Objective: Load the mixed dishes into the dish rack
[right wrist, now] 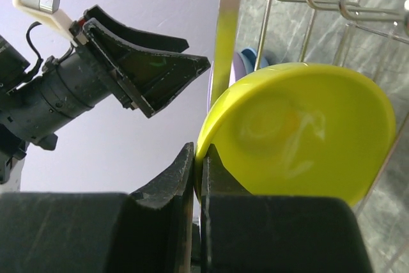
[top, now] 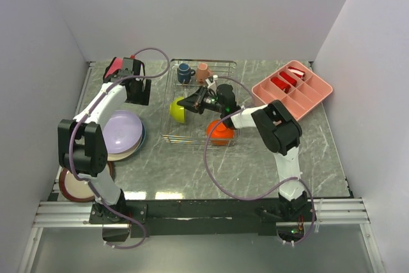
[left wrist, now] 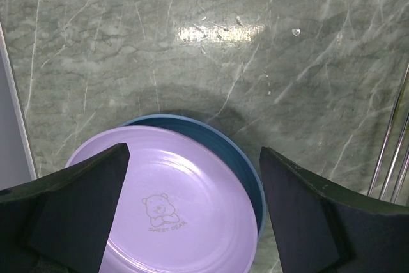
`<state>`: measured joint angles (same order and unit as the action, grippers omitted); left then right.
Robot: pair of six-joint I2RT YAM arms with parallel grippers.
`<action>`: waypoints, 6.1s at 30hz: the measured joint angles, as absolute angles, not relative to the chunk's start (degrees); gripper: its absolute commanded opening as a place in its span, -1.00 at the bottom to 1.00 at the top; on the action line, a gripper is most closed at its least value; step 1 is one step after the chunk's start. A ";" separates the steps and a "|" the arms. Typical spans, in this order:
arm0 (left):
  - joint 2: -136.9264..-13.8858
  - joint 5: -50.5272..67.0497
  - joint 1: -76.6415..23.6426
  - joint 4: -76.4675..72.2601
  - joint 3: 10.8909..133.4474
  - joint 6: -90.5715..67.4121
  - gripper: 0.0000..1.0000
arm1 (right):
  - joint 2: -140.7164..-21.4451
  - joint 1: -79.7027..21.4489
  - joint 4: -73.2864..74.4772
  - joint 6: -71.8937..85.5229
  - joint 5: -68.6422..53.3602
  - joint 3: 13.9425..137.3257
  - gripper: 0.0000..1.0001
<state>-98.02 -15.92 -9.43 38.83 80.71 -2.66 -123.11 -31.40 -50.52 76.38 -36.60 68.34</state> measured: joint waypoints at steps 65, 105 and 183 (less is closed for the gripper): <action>-83.90 -5.63 -10.33 34.11 88.18 -5.04 0.94 | -90.52 -21.34 18.11 -1.58 -9.56 81.06 0.36; -75.85 -8.64 23.86 36.82 57.19 7.84 0.83 | -135.02 -48.23 13.56 21.50 -25.91 126.52 0.52; -61.30 9.28 25.56 33.39 57.65 4.97 0.75 | -123.52 -53.56 15.92 7.66 -2.98 124.07 -1.00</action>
<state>-61.30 9.28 25.56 33.39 57.65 4.97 -123.52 -53.56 15.92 7.66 -2.98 124.07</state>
